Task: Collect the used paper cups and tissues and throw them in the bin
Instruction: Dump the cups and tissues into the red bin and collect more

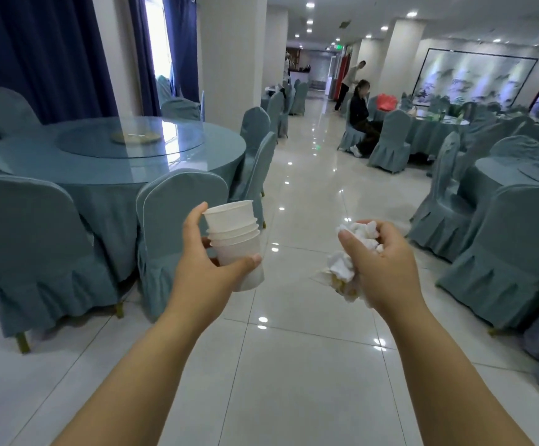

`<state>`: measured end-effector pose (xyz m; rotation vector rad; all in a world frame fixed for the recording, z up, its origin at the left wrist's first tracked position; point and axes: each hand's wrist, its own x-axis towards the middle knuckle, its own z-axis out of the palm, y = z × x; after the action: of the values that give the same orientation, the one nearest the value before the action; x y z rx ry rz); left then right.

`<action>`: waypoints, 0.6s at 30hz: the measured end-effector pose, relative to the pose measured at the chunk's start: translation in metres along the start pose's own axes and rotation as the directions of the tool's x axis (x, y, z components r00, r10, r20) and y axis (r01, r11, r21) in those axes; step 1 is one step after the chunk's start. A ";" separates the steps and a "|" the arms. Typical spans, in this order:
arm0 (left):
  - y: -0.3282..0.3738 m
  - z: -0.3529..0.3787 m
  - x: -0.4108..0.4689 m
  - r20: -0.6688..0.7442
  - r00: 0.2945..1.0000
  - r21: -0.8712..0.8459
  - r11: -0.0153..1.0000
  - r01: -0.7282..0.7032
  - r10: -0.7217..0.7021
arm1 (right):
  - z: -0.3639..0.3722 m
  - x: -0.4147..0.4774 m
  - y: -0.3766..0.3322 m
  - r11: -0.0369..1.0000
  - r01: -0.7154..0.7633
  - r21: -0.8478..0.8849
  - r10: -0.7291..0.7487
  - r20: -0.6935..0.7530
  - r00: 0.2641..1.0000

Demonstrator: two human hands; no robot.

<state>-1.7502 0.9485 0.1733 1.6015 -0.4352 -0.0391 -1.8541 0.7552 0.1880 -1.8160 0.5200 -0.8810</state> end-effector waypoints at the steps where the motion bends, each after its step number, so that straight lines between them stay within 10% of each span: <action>1: -0.004 0.007 0.023 0.003 1.000 -0.002 1.000 0.002 -0.002 | 0.006 0.021 0.007 1.000 -0.003 -0.003 0.003 0.002 1.000; 18: -0.077 0.217 0.415 -0.076 0.997 0.002 1.000 -0.010 0.010 | 0.073 0.467 0.153 0.999 0.001 0.035 -0.004 0.081 0.997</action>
<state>-1.4093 0.6188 0.1774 1.5974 -0.3843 0.0292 -1.4921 0.4149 0.1861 -1.8133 0.4483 -0.8092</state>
